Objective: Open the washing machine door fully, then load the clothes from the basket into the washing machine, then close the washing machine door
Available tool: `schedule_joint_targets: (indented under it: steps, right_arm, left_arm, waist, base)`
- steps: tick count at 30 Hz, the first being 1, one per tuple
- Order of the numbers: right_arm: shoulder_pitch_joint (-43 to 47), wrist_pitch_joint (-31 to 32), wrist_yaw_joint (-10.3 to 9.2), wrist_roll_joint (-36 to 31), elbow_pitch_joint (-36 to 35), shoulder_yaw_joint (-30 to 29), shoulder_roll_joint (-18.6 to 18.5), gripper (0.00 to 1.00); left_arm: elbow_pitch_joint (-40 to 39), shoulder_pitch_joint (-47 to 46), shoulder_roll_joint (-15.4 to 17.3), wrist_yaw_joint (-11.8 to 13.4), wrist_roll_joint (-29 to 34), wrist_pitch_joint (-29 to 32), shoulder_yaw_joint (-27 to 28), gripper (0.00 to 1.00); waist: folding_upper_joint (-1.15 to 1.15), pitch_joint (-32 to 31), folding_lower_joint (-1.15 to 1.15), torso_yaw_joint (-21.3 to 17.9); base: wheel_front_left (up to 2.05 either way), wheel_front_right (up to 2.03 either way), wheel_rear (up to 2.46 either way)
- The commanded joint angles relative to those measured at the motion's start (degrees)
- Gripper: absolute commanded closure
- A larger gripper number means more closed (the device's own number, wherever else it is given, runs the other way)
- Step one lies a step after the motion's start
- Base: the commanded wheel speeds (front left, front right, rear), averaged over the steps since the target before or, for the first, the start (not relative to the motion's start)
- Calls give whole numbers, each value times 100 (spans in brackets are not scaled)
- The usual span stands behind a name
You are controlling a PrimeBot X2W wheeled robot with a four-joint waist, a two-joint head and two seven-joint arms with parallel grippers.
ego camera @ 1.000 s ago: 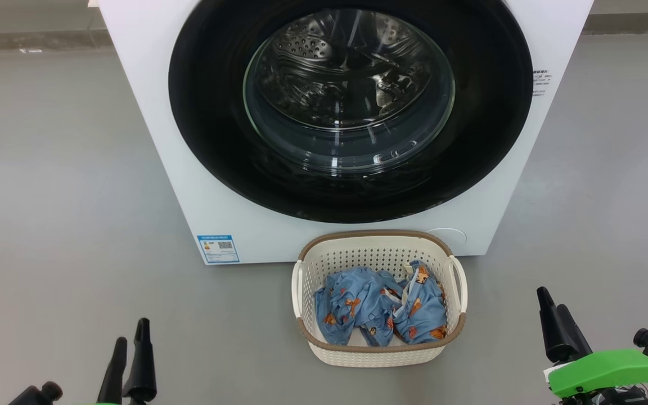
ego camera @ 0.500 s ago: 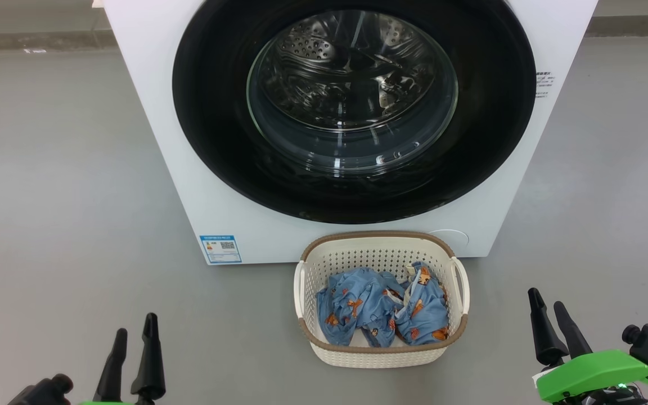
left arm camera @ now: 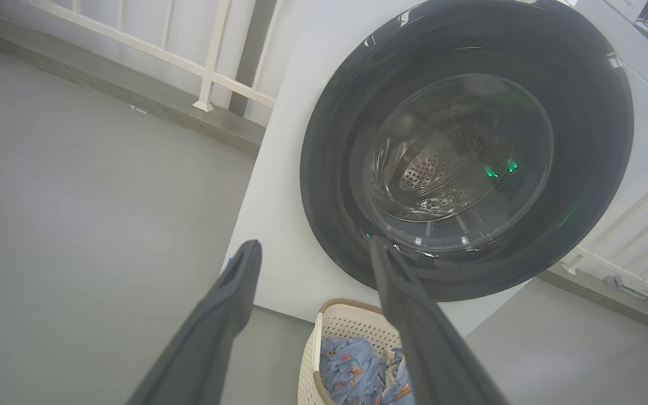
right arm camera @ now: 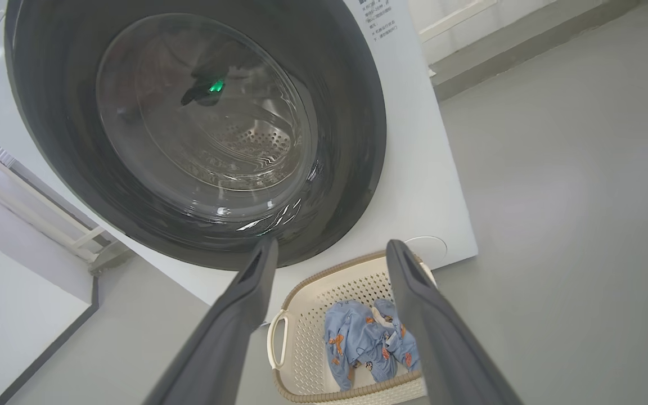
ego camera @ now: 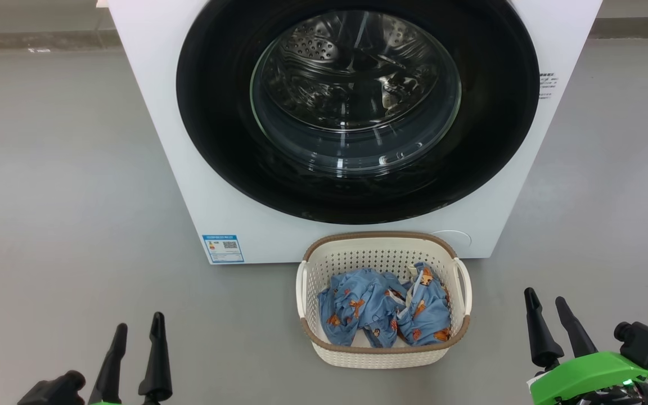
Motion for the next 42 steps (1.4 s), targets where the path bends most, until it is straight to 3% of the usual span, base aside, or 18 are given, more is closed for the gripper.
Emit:
schedule_joint_targets:
  steps: [1,34,42]
  right_arm:
    - [-273,-103,27,-179,-116,142,-92,0]
    - [-247,-626,34,-2209,-27,158,-74,0]
    - [-246,-631,34,-2252,-12,80,-47,0]
  left_arm:
    - [-191,-25,106,-3,199,-103,118,0]
    - [-117,-26,98,-4,2184,-623,279,0]
    - [-75,-54,86,-4,2195,-628,321,0]
  waist:
    - [0,3,0,4]
    - [0,28,0,16]
    - [0,43,0,-27]
  base:
    - [0,0,0]
    - [0,0,0]
    - [0,0,0]
